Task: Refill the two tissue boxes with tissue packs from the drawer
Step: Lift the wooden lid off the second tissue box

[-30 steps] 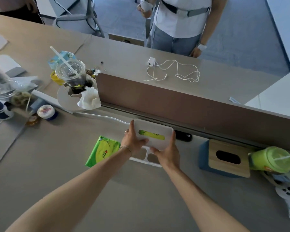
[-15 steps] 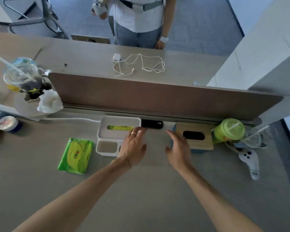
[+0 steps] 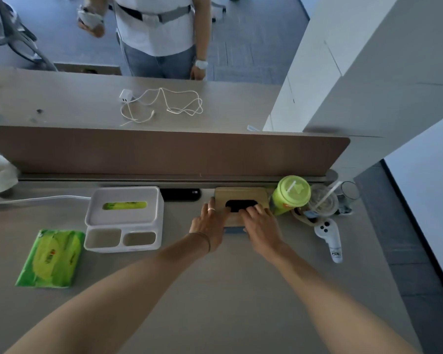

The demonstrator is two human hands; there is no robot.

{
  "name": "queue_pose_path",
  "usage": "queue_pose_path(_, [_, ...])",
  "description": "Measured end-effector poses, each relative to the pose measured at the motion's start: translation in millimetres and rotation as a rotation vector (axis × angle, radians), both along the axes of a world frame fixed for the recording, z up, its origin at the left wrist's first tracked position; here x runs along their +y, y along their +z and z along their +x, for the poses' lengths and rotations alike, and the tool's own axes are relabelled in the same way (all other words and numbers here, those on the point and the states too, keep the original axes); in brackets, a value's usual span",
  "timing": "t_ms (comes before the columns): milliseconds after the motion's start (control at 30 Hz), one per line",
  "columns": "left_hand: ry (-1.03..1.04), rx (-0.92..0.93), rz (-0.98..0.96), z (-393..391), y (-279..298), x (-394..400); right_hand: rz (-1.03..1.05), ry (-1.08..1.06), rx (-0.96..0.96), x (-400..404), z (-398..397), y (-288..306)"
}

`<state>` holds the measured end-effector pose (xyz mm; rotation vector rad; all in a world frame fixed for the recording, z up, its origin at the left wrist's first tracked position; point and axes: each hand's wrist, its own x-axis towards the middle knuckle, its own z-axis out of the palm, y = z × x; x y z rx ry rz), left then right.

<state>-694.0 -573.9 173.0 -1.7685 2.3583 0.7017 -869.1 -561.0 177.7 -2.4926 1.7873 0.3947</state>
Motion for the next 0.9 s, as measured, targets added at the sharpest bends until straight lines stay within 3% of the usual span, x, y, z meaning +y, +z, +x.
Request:
queue_pose_path(200, [-0.066,-0.093,0.019,17,13,16,-0.022,0.068,-0.1,16,5,3])
queue_pose_path(533, [-0.037,-0.02,-0.085,116,1,143,0.044,0.252,-0.259,114,82,-4])
queue_pose_path(900, [-0.026,-0.021,0.072,150,12,172,0.129,0.137,-0.338,165,123,-16])
